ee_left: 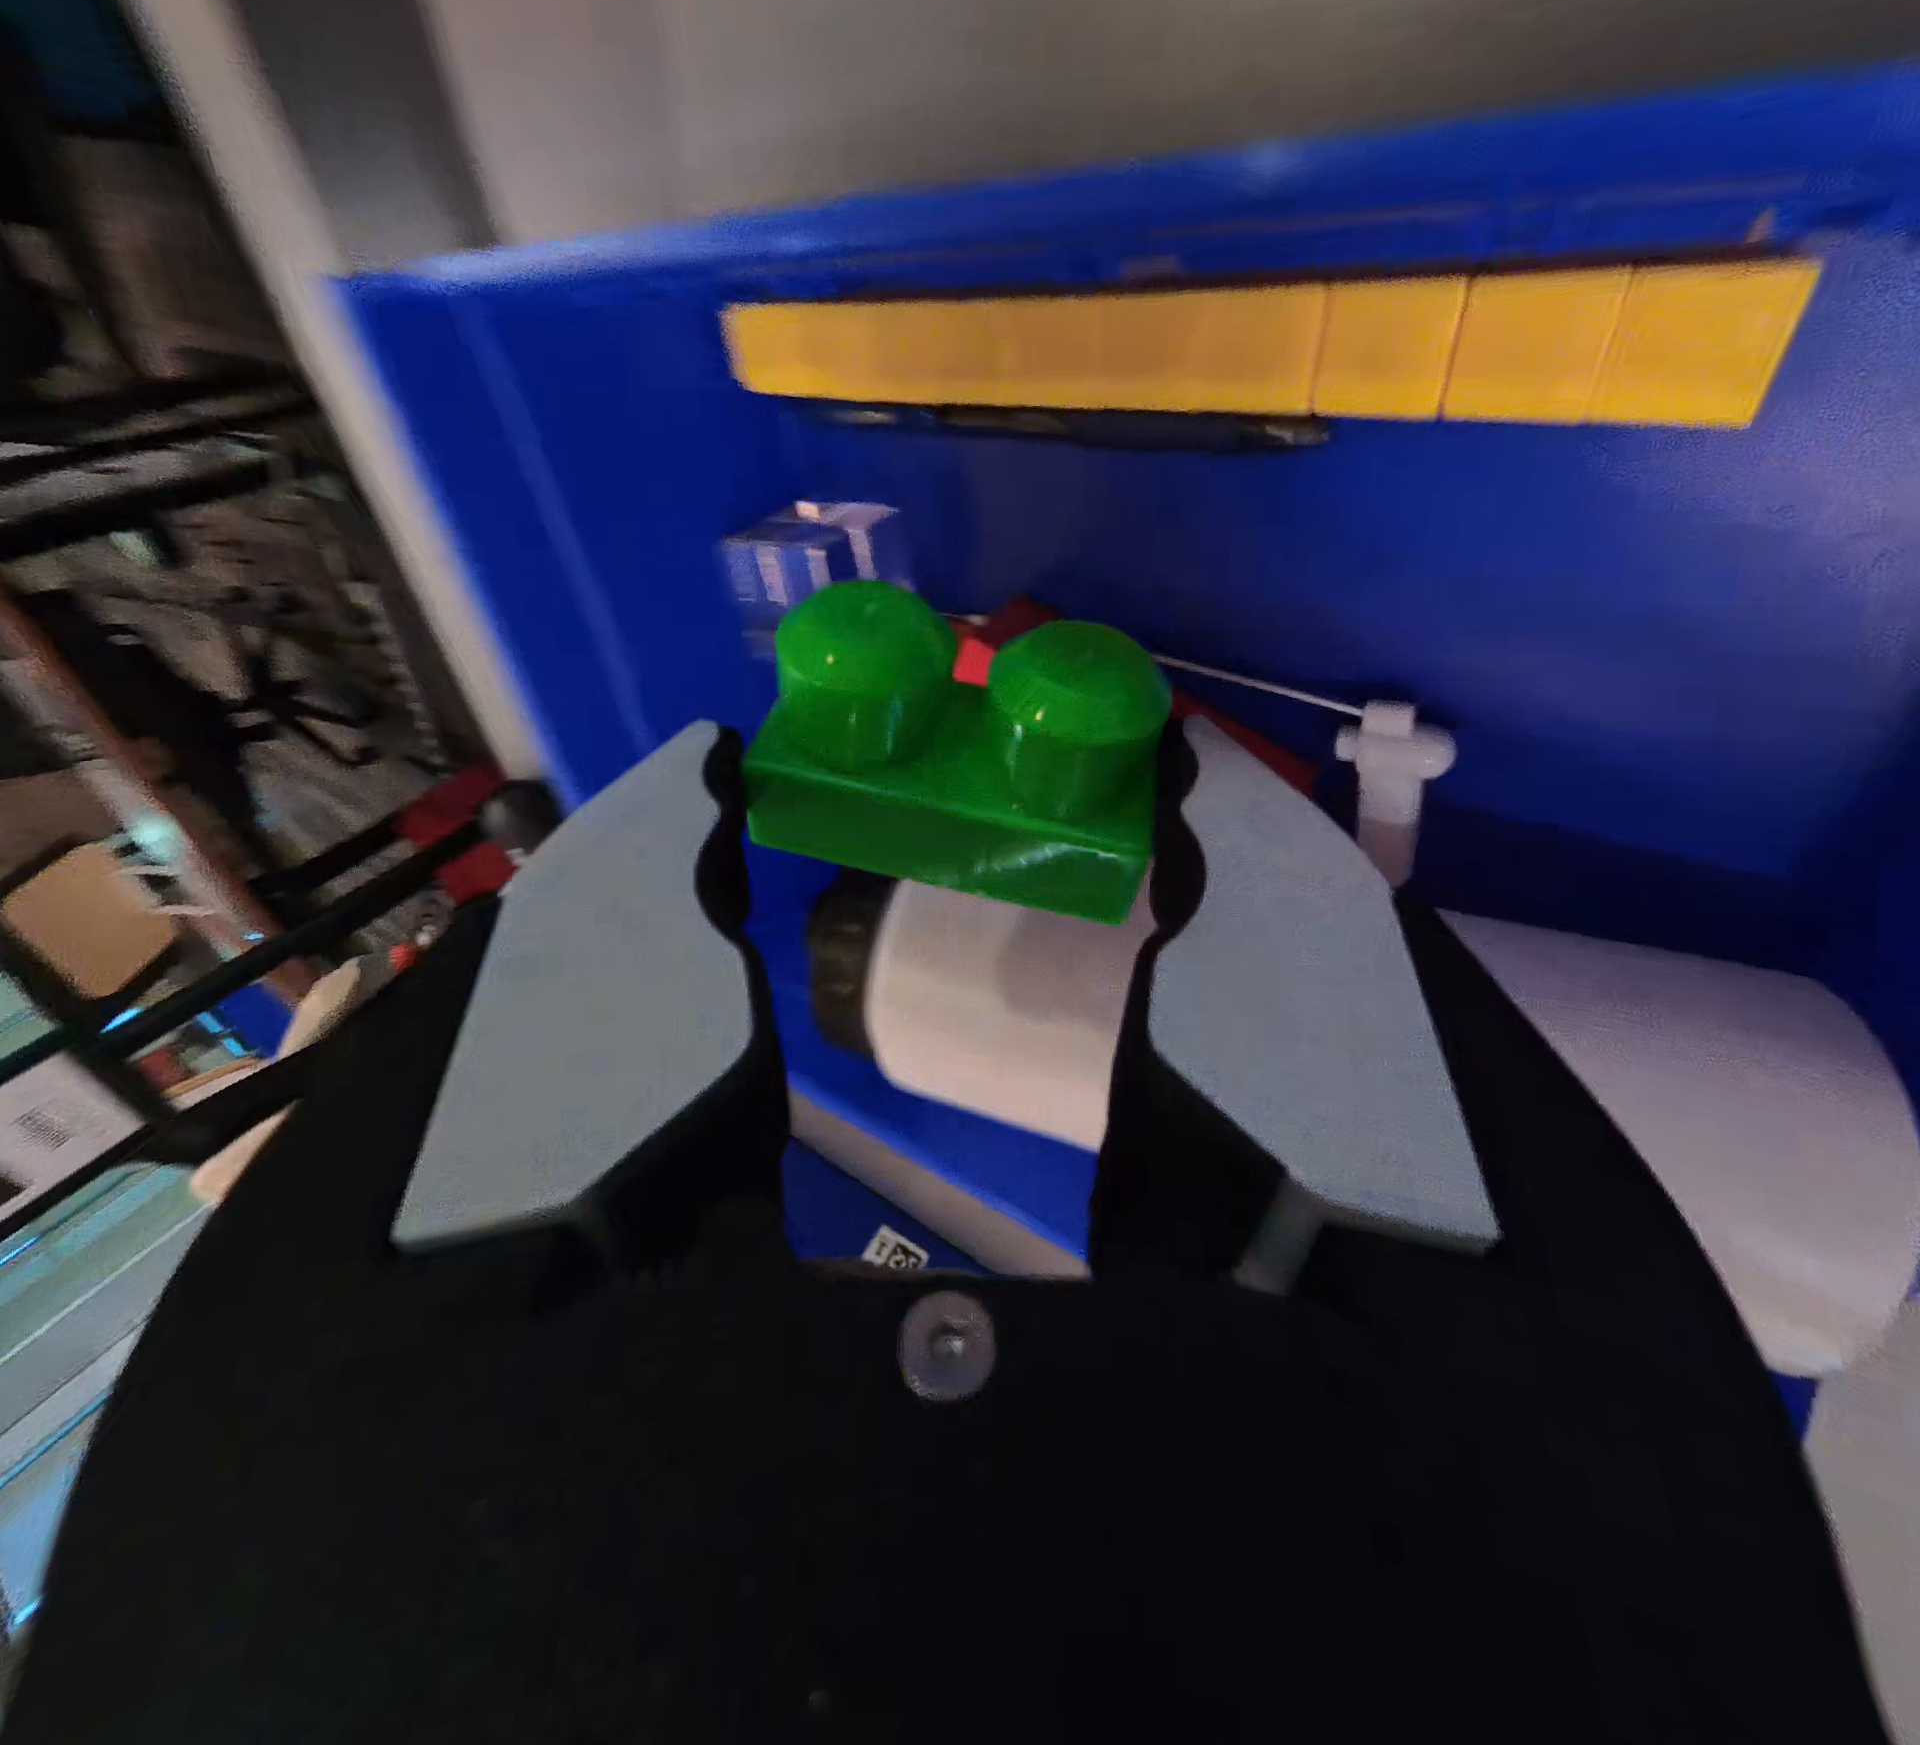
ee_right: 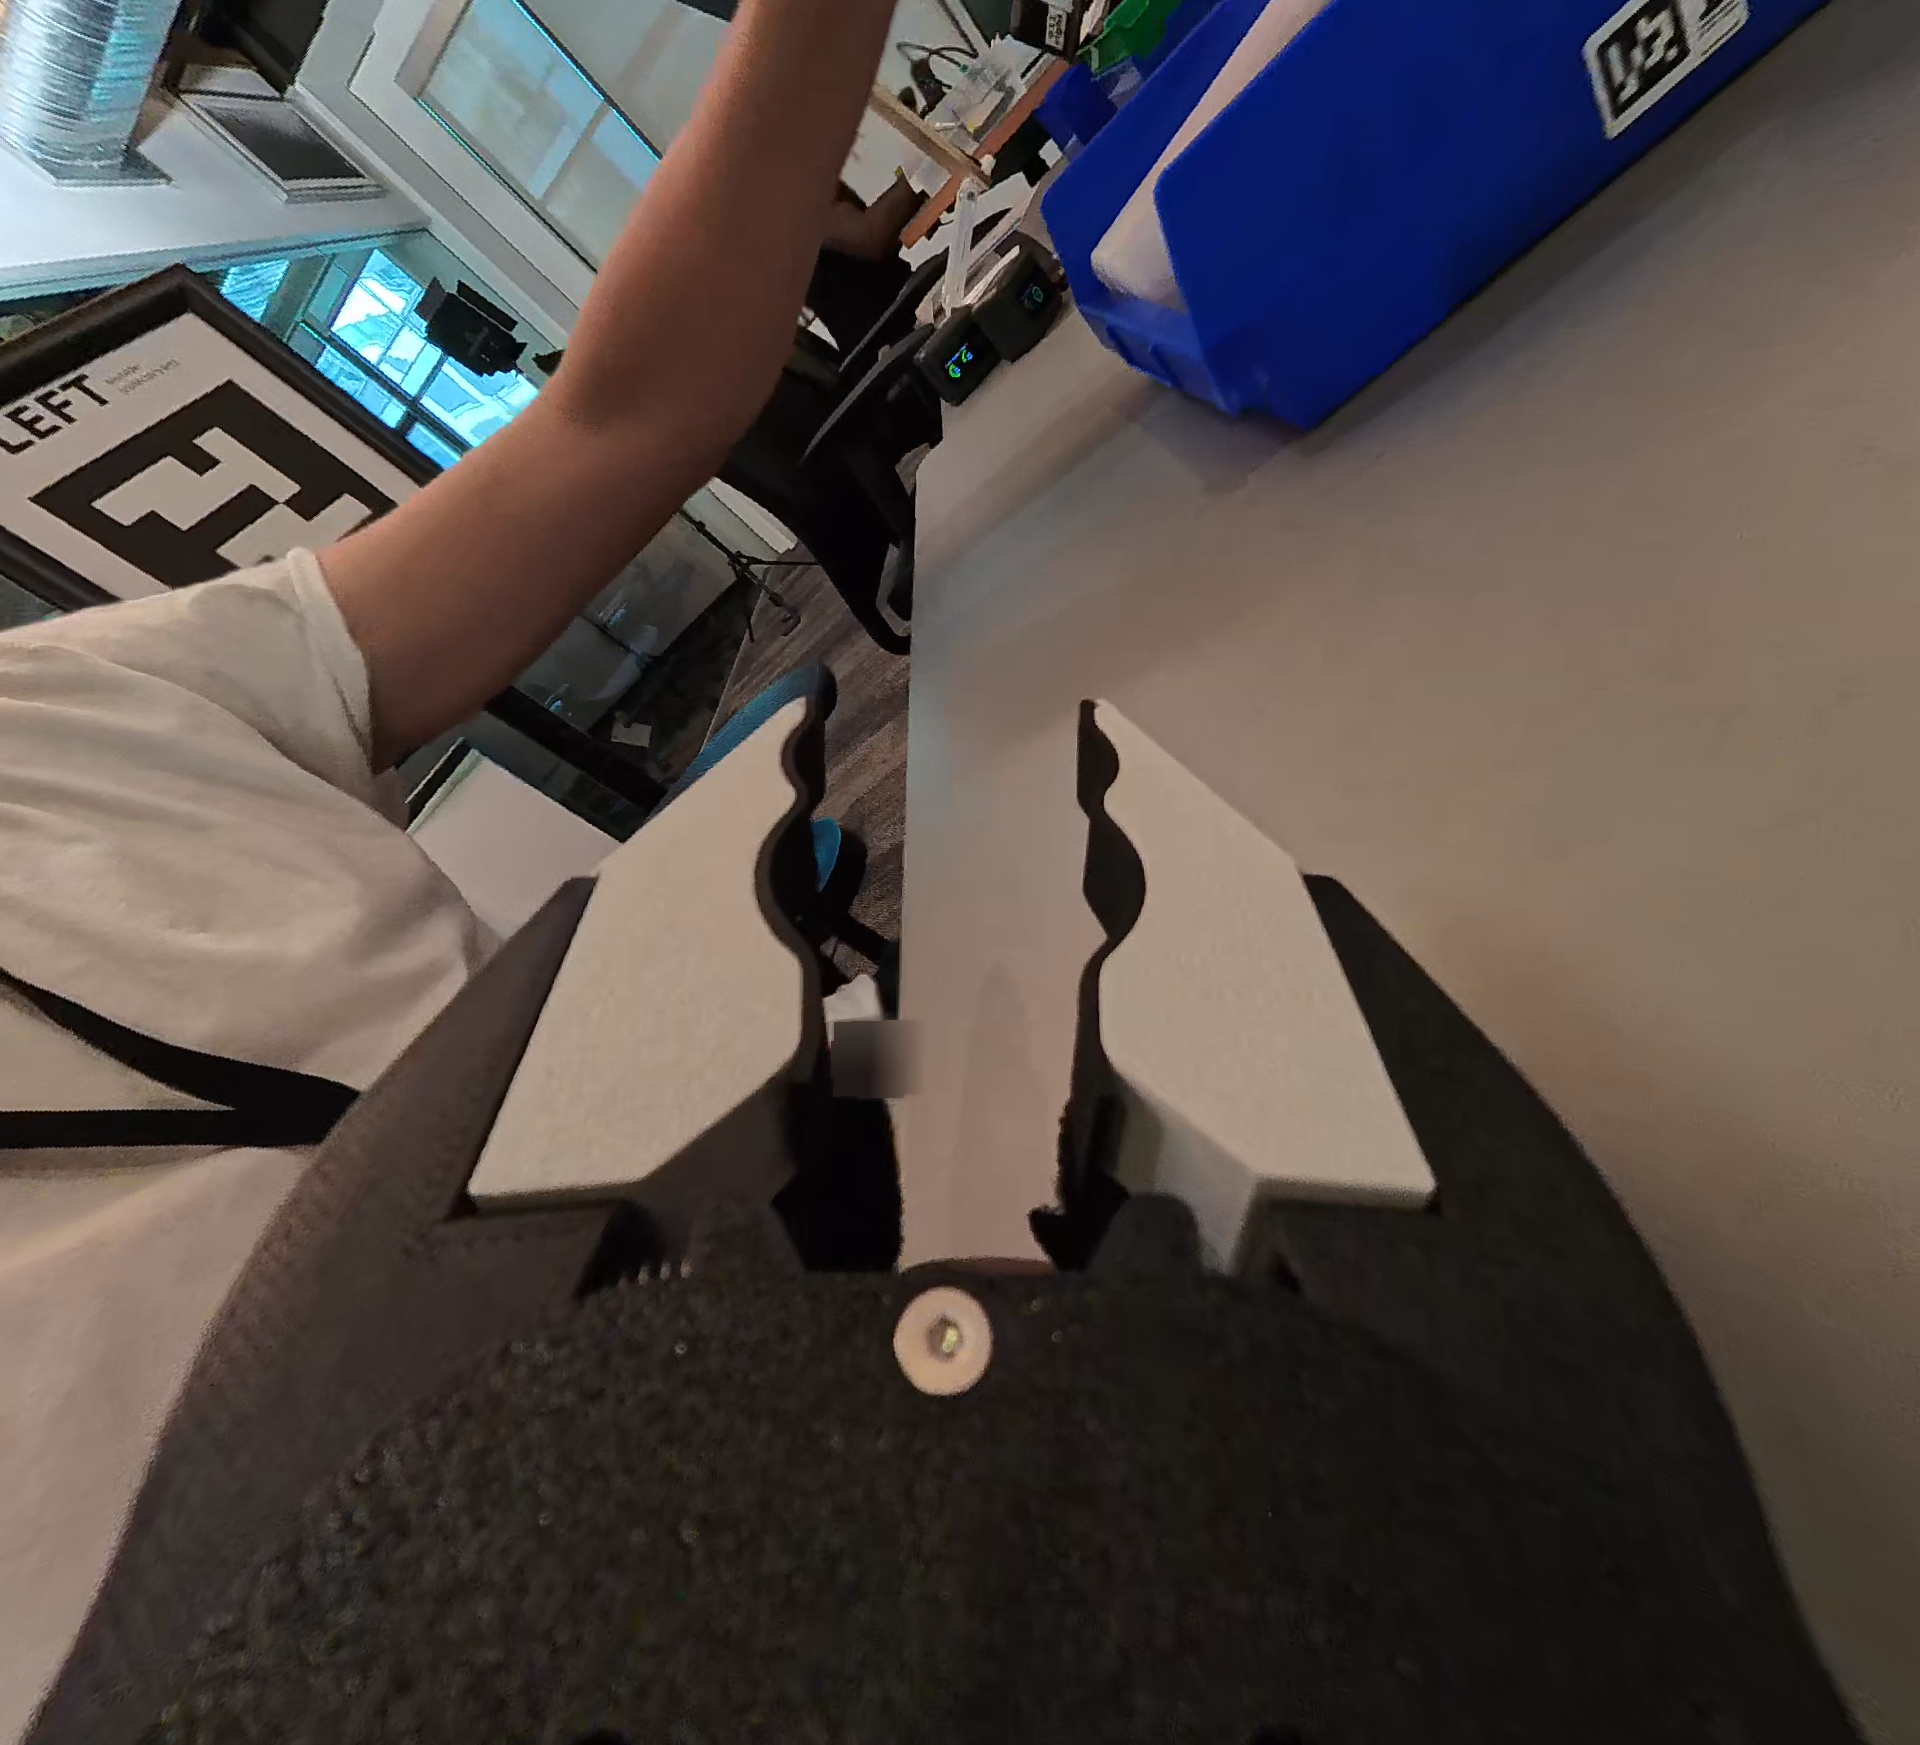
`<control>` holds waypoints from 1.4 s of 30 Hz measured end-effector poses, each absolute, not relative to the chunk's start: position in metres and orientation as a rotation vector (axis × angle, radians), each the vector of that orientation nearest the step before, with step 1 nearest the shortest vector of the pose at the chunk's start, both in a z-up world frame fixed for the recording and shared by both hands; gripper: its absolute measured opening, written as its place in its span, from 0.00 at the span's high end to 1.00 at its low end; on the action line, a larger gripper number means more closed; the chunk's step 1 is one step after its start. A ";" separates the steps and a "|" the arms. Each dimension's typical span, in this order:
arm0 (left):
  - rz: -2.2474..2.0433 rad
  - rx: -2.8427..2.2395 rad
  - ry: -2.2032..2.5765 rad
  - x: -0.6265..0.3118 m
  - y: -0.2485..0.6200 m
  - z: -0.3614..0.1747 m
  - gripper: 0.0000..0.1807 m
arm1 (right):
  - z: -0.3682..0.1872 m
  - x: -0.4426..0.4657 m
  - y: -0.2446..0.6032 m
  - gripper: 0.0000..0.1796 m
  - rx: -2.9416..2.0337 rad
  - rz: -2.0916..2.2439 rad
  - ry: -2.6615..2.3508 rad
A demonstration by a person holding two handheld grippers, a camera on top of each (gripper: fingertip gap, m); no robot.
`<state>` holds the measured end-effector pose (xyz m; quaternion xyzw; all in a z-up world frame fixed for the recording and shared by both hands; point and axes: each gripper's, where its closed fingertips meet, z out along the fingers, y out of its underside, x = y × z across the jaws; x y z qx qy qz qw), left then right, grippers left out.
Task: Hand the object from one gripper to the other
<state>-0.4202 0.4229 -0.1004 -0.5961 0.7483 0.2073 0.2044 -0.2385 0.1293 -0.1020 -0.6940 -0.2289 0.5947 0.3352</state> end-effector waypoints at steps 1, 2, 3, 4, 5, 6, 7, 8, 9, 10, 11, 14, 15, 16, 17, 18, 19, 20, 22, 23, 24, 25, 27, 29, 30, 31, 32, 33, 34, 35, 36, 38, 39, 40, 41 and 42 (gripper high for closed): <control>0.566 -1.627 2.014 -0.414 0.419 -0.083 0.58 | -0.102 -0.238 0.135 0.73 -1.805 1.540 -0.587; 0.548 -1.606 1.917 -0.407 0.416 -0.065 0.58 | -0.102 -0.238 0.142 0.73 -1.805 1.522 -0.579; 0.511 -1.607 1.792 -0.400 0.412 -0.047 0.58 | -0.103 -0.237 0.150 0.73 -1.807 1.491 -0.580; 0.438 -1.625 1.662 -0.390 0.405 -0.031 0.58 | -0.103 -0.236 0.161 0.73 -1.803 1.444 -0.582; 0.328 -1.644 1.537 -0.378 0.395 -0.018 0.58 | -0.103 -0.236 0.175 0.71 -1.800 1.372 -0.582; 0.192 -1.650 1.413 -0.363 0.383 -0.006 0.58 | -0.103 -0.235 0.190 0.69 -1.800 1.278 -0.581; 0.045 -1.656 1.290 -0.349 0.368 0.005 0.58 | -0.101 -0.234 0.207 0.68 -1.790 1.164 -0.597; -0.076 -1.675 1.158 -0.338 0.356 0.012 0.58 | -0.097 -0.235 0.222 0.67 -1.763 1.037 -0.627; -0.155 -1.702 1.025 -0.331 0.346 0.017 0.58 | -0.091 -0.236 0.237 0.67 -1.722 0.914 -0.655; -0.214 -1.729 0.905 -0.326 0.337 0.017 0.58 | -0.083 -0.239 0.248 0.66 -1.672 0.809 -0.674; -0.286 -1.743 0.805 -0.319 0.326 0.015 0.58 | -0.076 -0.243 0.257 0.65 -1.620 0.725 -0.684; -0.523 -1.782 0.605 -0.294 0.295 -0.001 0.58 | -0.072 -0.264 0.261 0.63 -1.513 0.588 -0.722; -0.617 -1.783 0.552 -0.286 0.287 -0.005 0.58 | -0.075 -0.271 0.257 0.63 -1.490 0.565 -0.737; -0.715 -1.772 0.477 -0.281 0.283 -0.007 0.58 | -0.075 -0.274 0.253 0.63 -1.446 0.533 -0.741; -0.798 -1.769 0.407 -0.278 0.282 -0.011 0.58 | -0.074 -0.275 0.249 0.64 -1.392 0.480 -0.756; -0.867 -1.798 0.362 -0.274 0.282 -0.019 0.58 | -0.072 -0.273 0.247 0.64 -1.345 0.409 -0.755; -0.947 -1.811 0.314 -0.271 0.281 -0.024 0.58 | -0.070 -0.269 0.247 0.64 -1.303 0.332 -0.753; -1.045 -1.792 0.267 -0.267 0.278 -0.024 0.58 | -0.070 -0.266 0.248 0.64 -1.283 0.272 -0.761; -1.217 -1.749 0.227 -0.258 0.271 -0.024 0.58 | -0.071 -0.262 0.249 0.64 -1.281 0.237 -0.748; -1.286 -1.746 0.219 -0.253 0.267 -0.025 0.58 | -0.067 -0.259 0.250 0.64 -1.270 0.225 -0.726; -1.353 -1.750 0.208 -0.249 0.264 -0.027 0.58 | -0.063 -0.257 0.251 0.64 -1.258 0.214 -0.714; -1.428 -1.755 0.203 -0.242 0.261 -0.028 0.58 | -0.059 -0.255 0.251 0.65 -1.242 0.199 -0.702; -1.552 -1.755 0.198 -0.231 0.254 -0.031 0.58 | -0.050 -0.250 0.251 0.68 -1.207 0.178 -0.682; -1.627 -1.783 0.211 -0.220 0.248 -0.039 0.58 | -0.042 -0.245 0.249 0.70 -1.170 0.160 -0.660; -1.659 -1.793 0.211 -0.216 0.245 -0.042 0.58 | -0.040 -0.243 0.248 0.71 -1.155 0.147 -0.659; -1.701 -1.790 0.207 -0.211 0.243 -0.044 0.58 | -0.039 -0.242 0.248 0.72 -1.151 0.134 -0.663; -1.749 -1.786 0.206 -0.208 0.240 -0.044 0.58 | -0.039 -0.239 0.250 0.74 -1.157 0.110 -0.659; -1.789 -1.780 0.203 -0.205 0.238 -0.044 0.58 | -0.037 -0.235 0.251 0.79 -1.153 0.079 -0.643; -1.818 -1.769 0.194 -0.204 0.237 -0.043 0.58 | -0.035 -0.233 0.250 0.80 -1.144 0.064 -0.646; -1.844 -1.750 0.188 -0.203 0.236 -0.041 0.58 | -0.033 -0.233 0.249 0.80 -1.135 0.057 -0.651; -1.863 -1.734 0.190 -0.203 0.234 -0.038 0.58 | -0.030 -0.232 0.247 0.80 -1.125 0.054 -0.653; -1.852 -1.701 0.196 -0.204 0.232 -0.033 0.58 | -0.027 -0.233 0.246 0.80 -1.126 0.067 -0.663; -1.820 -1.669 0.209 -0.207 0.232 -0.030 0.59 | -0.024 -0.230 0.246 0.80 -1.139 0.090 -0.648; -1.783 -1.624 0.230 -0.212 0.231 -0.026 0.58 | -0.021 -0.224 0.247 0.80 -1.158 0.123 -0.615; -1.728 -1.593 0.259 -0.219 0.231 -0.025 0.55 | -0.020 -0.217 0.249 0.80 -1.180 0.172 -0.585; -1.658 -1.579 0.310 -0.226 0.231 -0.027 0.54 | -0.018 -0.210 0.250 0.80 -1.204 0.246 -0.566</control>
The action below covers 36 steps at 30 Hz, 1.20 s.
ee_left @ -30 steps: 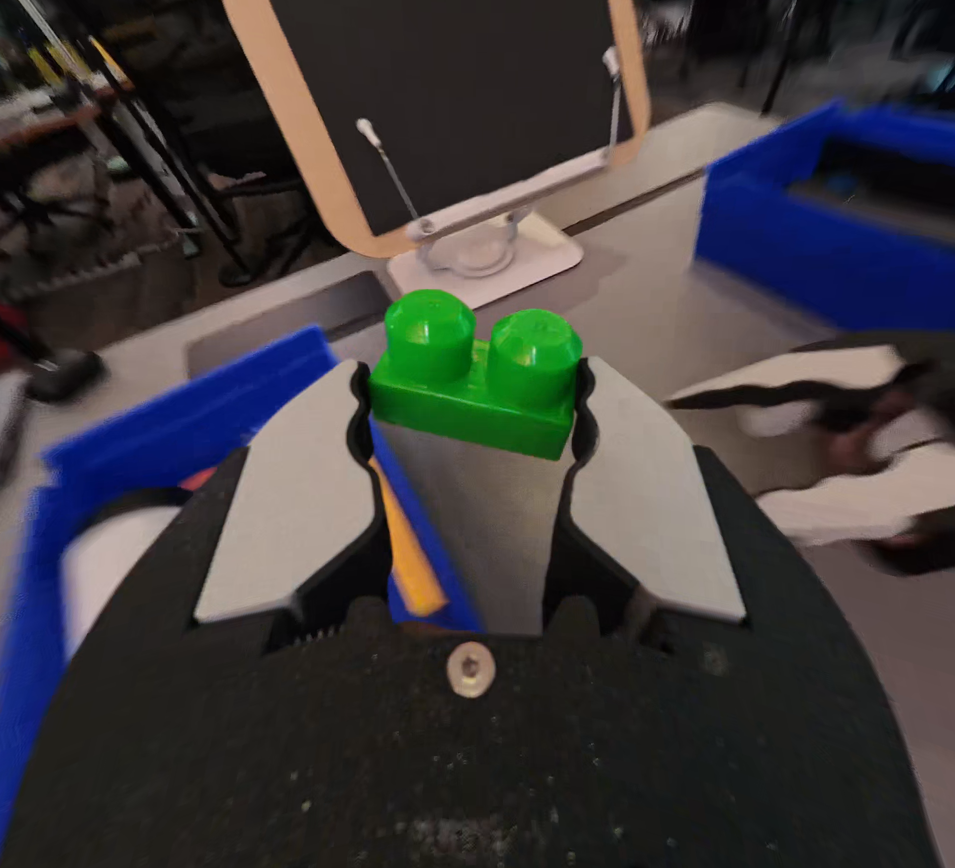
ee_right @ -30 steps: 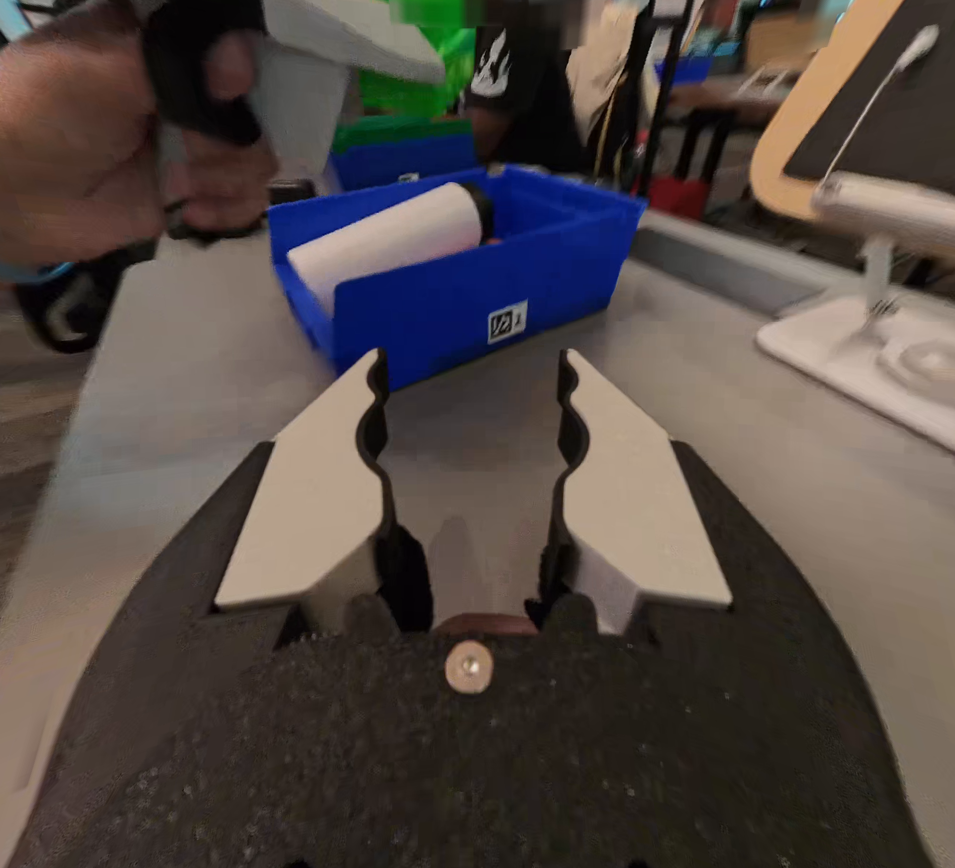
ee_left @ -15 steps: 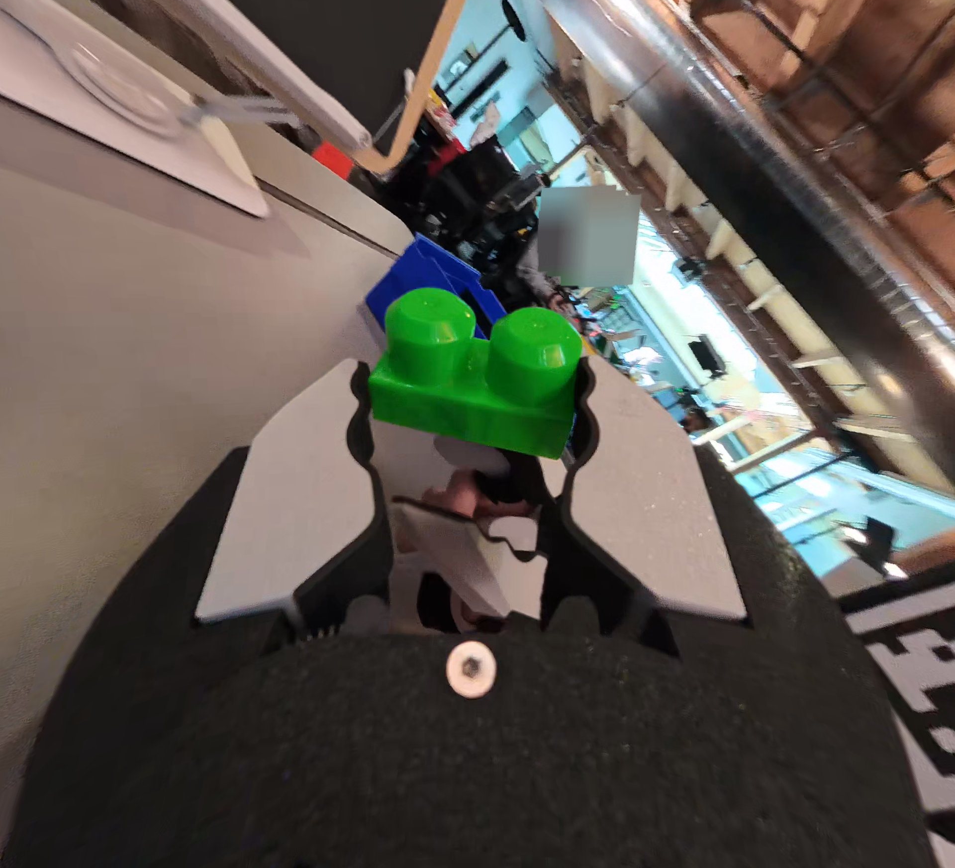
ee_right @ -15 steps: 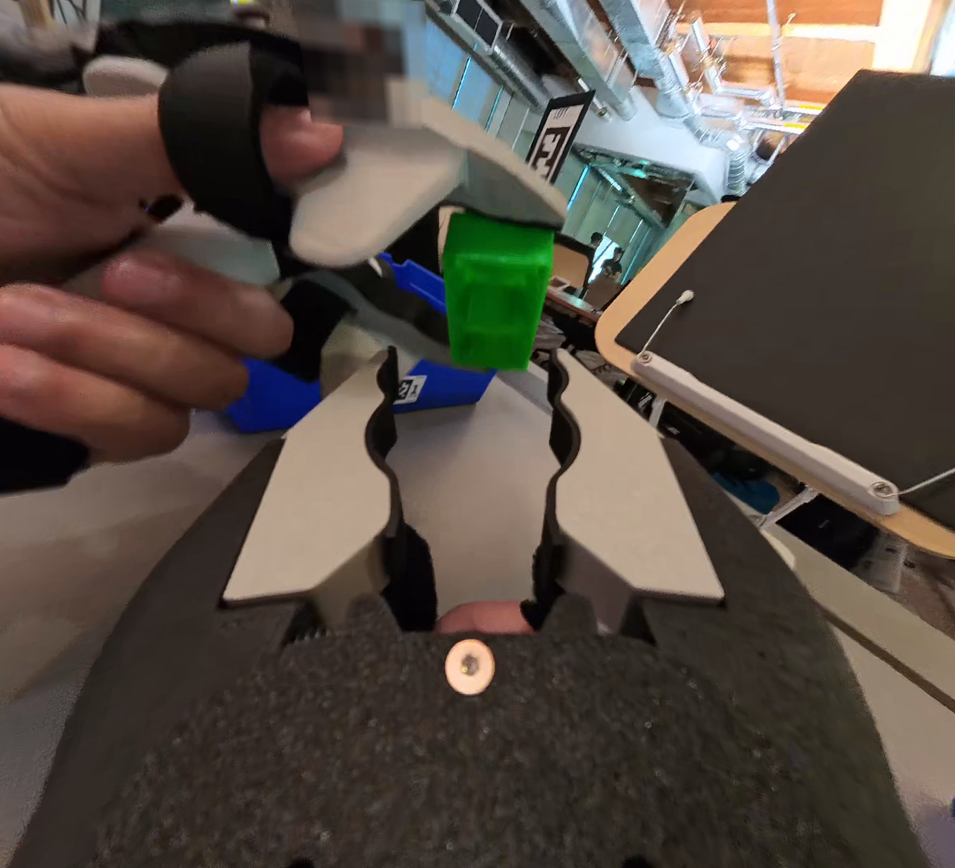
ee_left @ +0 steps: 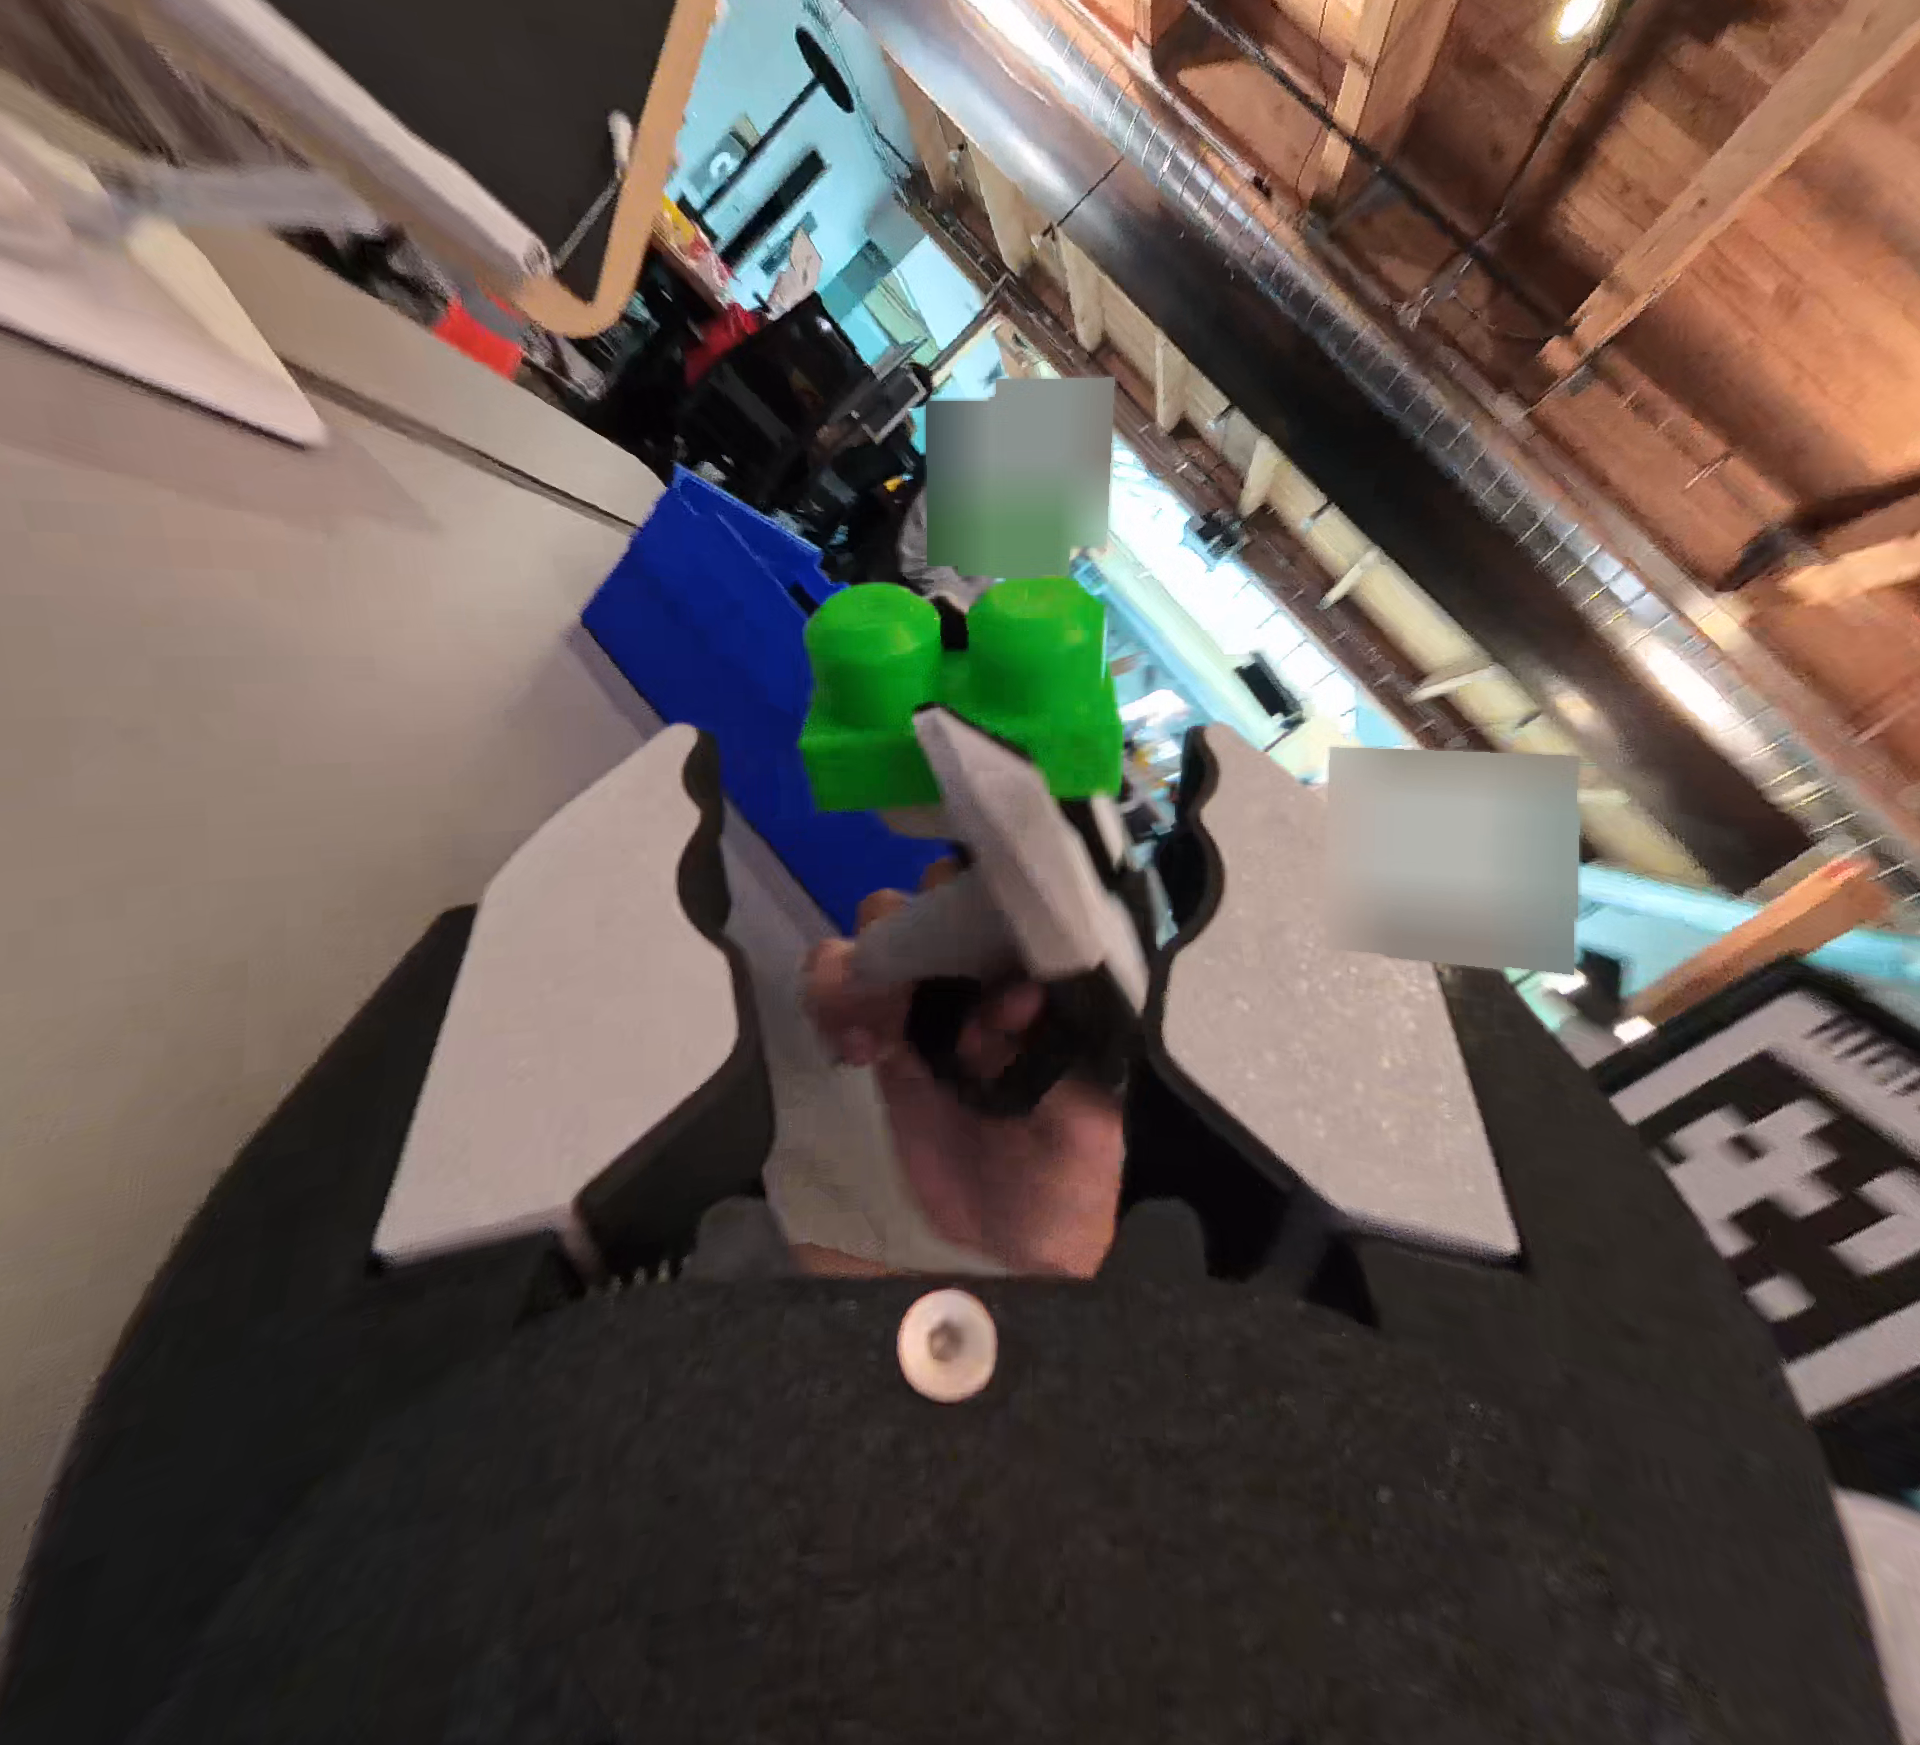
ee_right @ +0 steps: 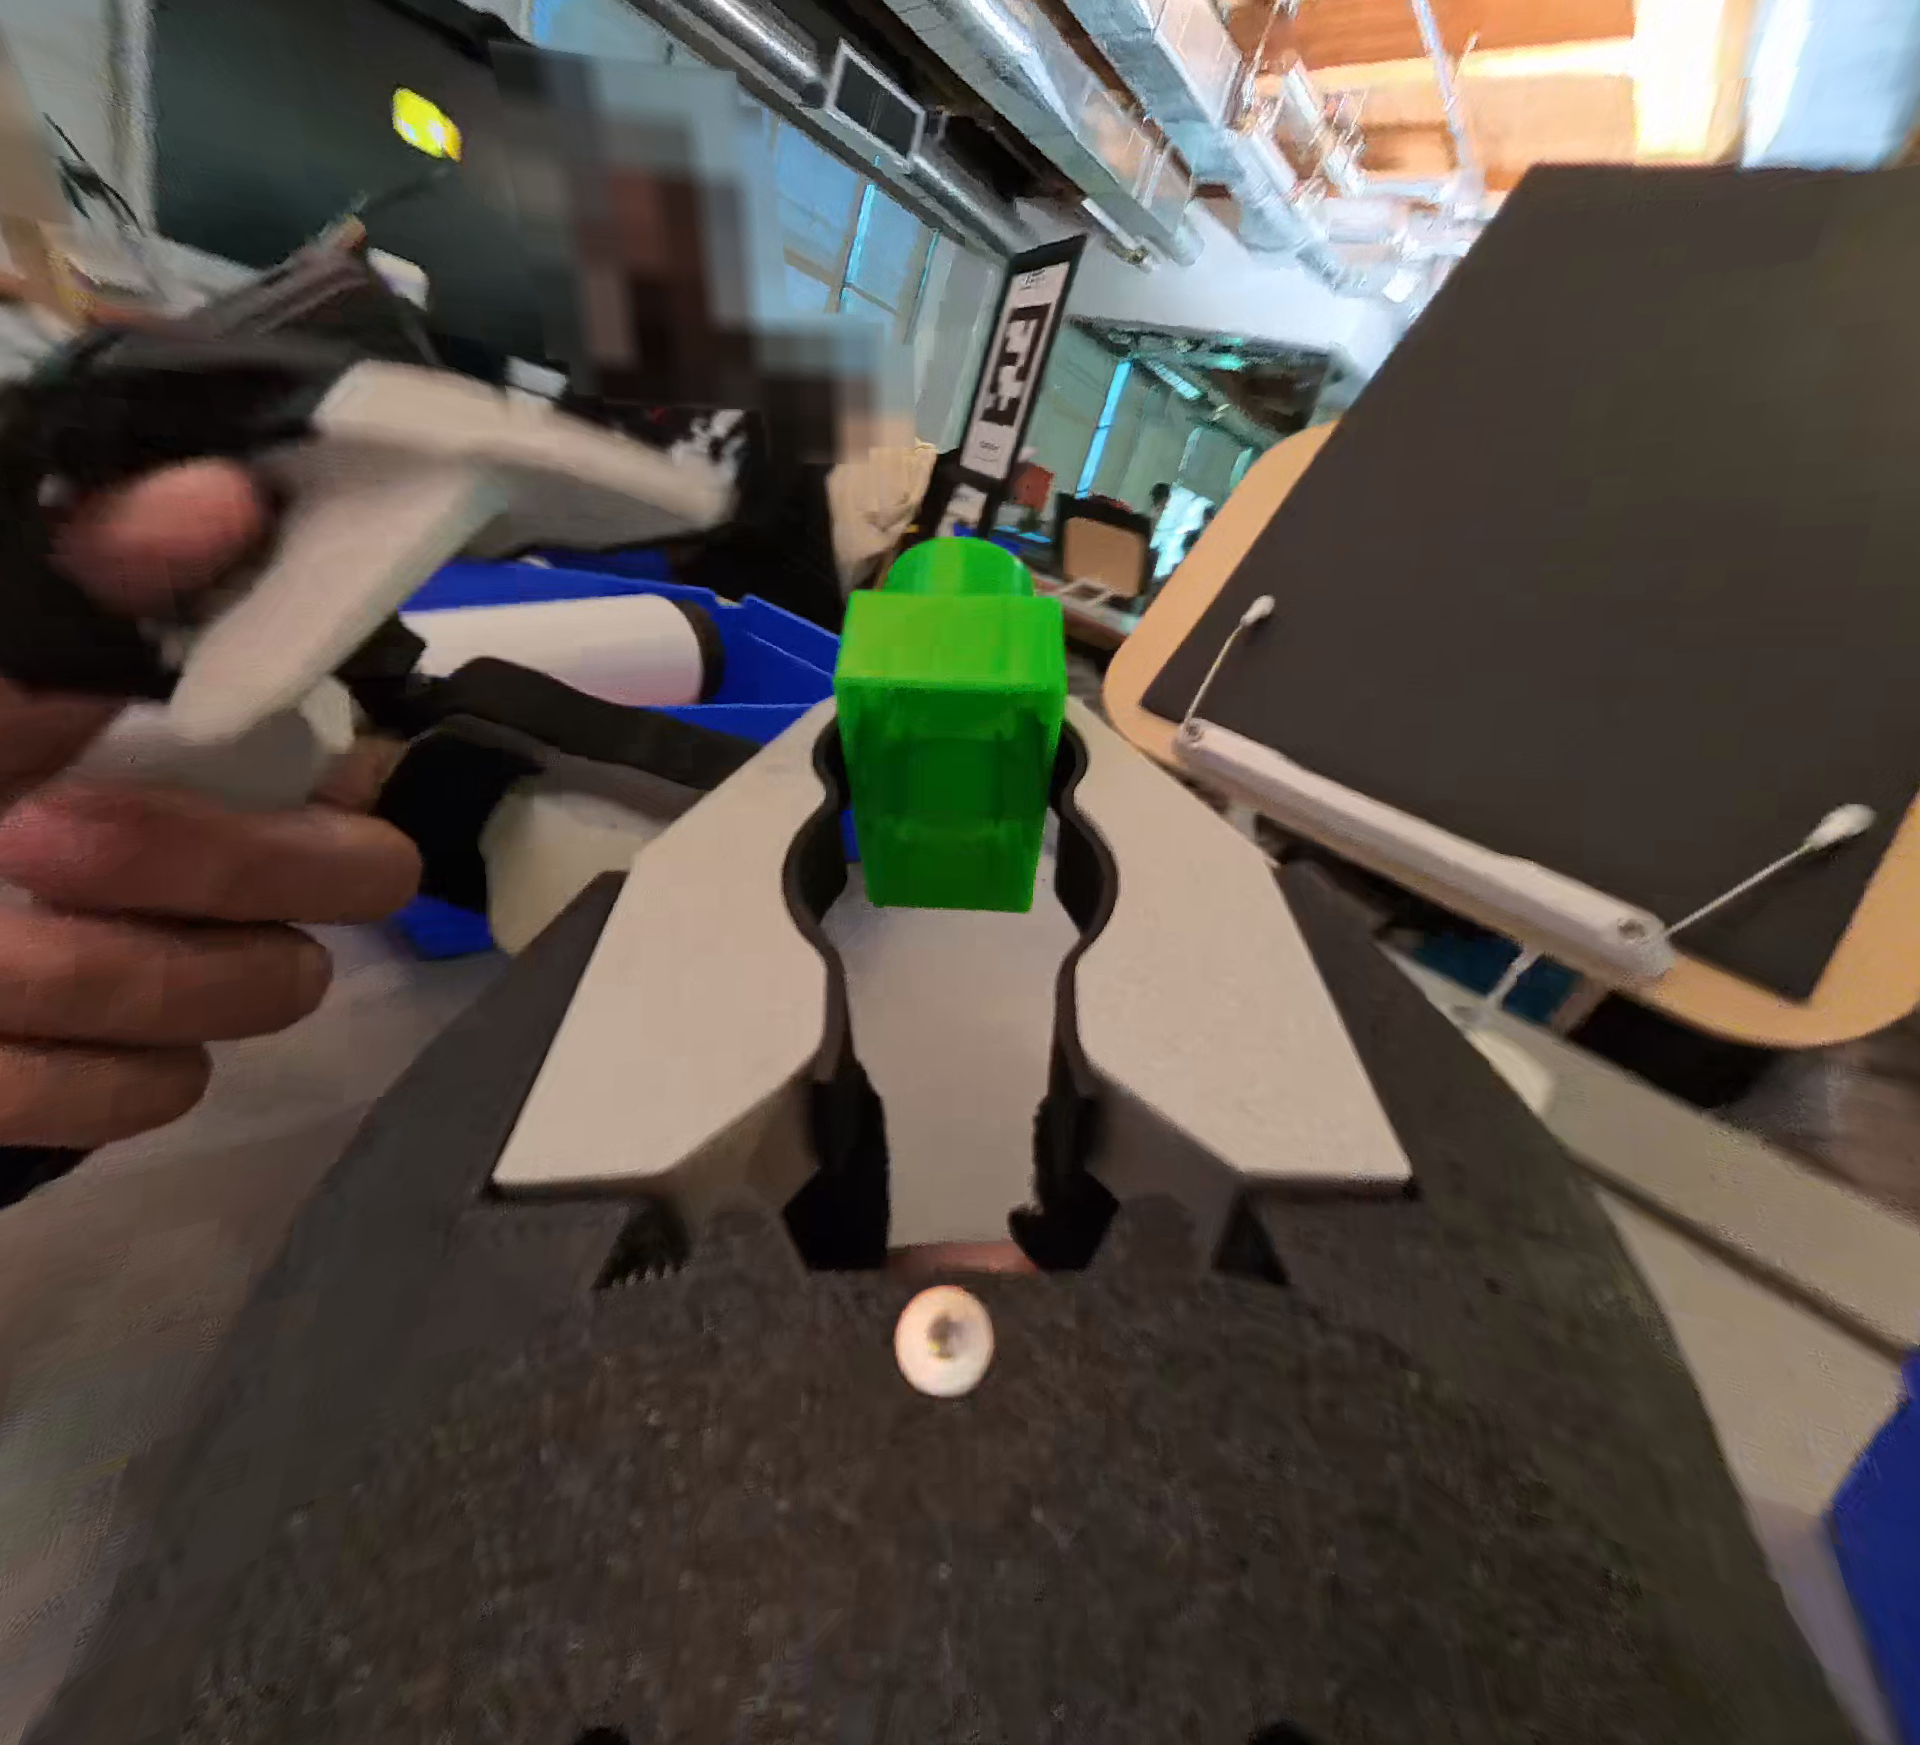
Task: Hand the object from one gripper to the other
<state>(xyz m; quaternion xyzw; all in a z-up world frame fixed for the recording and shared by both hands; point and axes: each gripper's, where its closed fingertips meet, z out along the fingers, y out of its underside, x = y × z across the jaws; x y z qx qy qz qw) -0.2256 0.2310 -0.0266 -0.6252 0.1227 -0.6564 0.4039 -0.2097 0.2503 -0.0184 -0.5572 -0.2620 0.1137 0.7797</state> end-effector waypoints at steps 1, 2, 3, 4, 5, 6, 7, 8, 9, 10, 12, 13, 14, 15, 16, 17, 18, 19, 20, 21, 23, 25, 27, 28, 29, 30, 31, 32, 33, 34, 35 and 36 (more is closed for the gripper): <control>-1.578 -1.571 0.380 -0.232 0.230 -0.030 0.55 | -0.016 -0.203 0.250 0.80 -1.224 0.339 -0.540; -1.489 -1.560 0.461 -0.237 0.230 -0.035 0.57 | -0.015 -0.195 0.250 0.80 -1.241 0.441 -0.510; -1.386 -1.540 0.547 -0.242 0.232 -0.039 0.60 | -0.014 -0.188 0.250 0.80 -1.263 0.539 -0.490; -1.268 -1.521 0.625 -0.245 0.236 -0.043 0.60 | -0.016 -0.183 0.249 0.80 -1.290 0.635 -0.475; -1.142 -1.512 0.695 -0.247 0.240 -0.048 0.59 | -0.018 -0.179 0.248 0.80 -1.317 0.739 -0.464; -1.026 -1.505 0.767 -0.247 0.243 -0.052 0.58 | -0.020 -0.176 0.248 0.80 -1.352 0.840 -0.443; -0.923 -1.495 0.838 -0.246 0.242 -0.057 0.58 | -0.023 -0.172 0.251 0.80 -1.393 0.931 -0.407; -0.818 -1.495 0.901 -0.244 0.242 -0.062 0.57 | -0.026 -0.170 0.254 0.80 -1.432 1.016 -0.365; -0.695 -1.509 0.955 -0.242 0.242 -0.068 0.57 | -0.029 -0.170 0.256 0.80 -1.459 1.099 -0.327; -0.564 -1.529 1.001 -0.239 0.243 -0.075 0.58 | -0.033 -0.174 0.257 0.80 -1.482 1.171 -0.304; -0.387 -1.529 1.096 -0.230 0.237 -0.084 0.56 | -0.045 -0.182 0.260 0.80 -1.547 1.268 -0.260; -0.339 -1.516 1.115 -0.225 0.234 -0.084 0.57 | -0.047 -0.186 0.260 0.80 -1.553 1.353 -0.215; -0.317 -1.496 1.116 -0.221 0.231 -0.082 0.58 | -0.048 -0.192 0.258 0.80 -1.551 1.473 -0.175; -0.314 -1.473 1.121 -0.218 0.227 -0.080 0.57 | -0.050 -0.199 0.254 0.80 -1.557 1.596 -0.143; -0.297 -1.457 1.124 -0.216 0.226 -0.078 0.57 | -0.052 -0.205 0.251 0.80 -1.567 1.702 -0.117; -0.269 -1.444 1.132 -0.216 0.227 -0.079 0.57 | -0.054 -0.212 0.247 0.80 -1.580 1.791 -0.096; -0.246 -1.431 1.144 -0.215 0.226 -0.080 0.57 | -0.057 -0.217 0.244 0.80 -1.590 1.867 -0.077; -0.233 -1.419 1.150 -0.215 0.226 -0.081 0.57 | -0.060 -0.222 0.241 0.80 -1.599 1.928 -0.058; -0.230 -1.409 1.154 -0.214 0.225 -0.082 0.59 | -0.062 -0.226 0.240 0.80 -1.602 1.971 -0.036; -0.231 -1.403 1.155 -0.214 0.224 -0.083 0.61 | -0.063 -0.230 0.240 0.80 -1.594 2.010 -0.008; -0.218 -1.391 1.109 -0.216 0.227 -0.081 0.64 | -0.065 -0.234 0.241 0.80 -1.567 2.094 0.052; -0.236 -1.398 1.068 -0.219 0.232 -0.079 0.69 | -0.071 -0.239 0.240 0.80 -1.585 2.158 0.095; -0.273 -1.426 1.048 -0.223 0.237 -0.079 0.75 | -0.077 -0.242 0.239 0.80 -1.611 2.154 0.107; -0.296 -1.434 1.048 -0.224 0.237 -0.080 0.75 | -0.079 -0.243 0.239 0.80 -1.618 2.155 0.109; -0.304 -1.442 1.056 -0.224 0.237 -0.081 0.75 | -0.080 -0.244 0.239 0.80 -1.623 2.160 0.117; -0.298 -1.444 1.065 -0.225 0.238 -0.082 0.75 | -0.081 -0.244 0.239 0.80 -1.624 2.165 0.121; -0.282 -1.443 1.072 -0.225 0.238 -0.082 0.75 | -0.081 -0.244 0.239 0.80 -1.620 2.166 0.120; -0.267 -1.440 1.076 -0.225 0.237 -0.082 0.76 | -0.080 -0.244 0.239 0.80 -1.614 2.166 0.112; -0.256 -1.436 1.077 -0.224 0.237 -0.081 0.76 | -0.079 -0.243 0.239 0.80 -1.610 2.167 0.102; -0.248 -1.430 1.078 -0.224 0.237 -0.079 0.76 | -0.078 -0.243 0.238 0.80 -1.609 2.163 0.087; -0.245 -1.423 1.079 -0.223 0.236 -0.077 0.76 | -0.076 -0.242 0.237 0.80 -1.610 2.151 0.061; -0.248 -1.416 1.080 -0.222 0.235 -0.076 0.76 | -0.075 -0.241 0.237 0.80 -1.613 2.122 0.026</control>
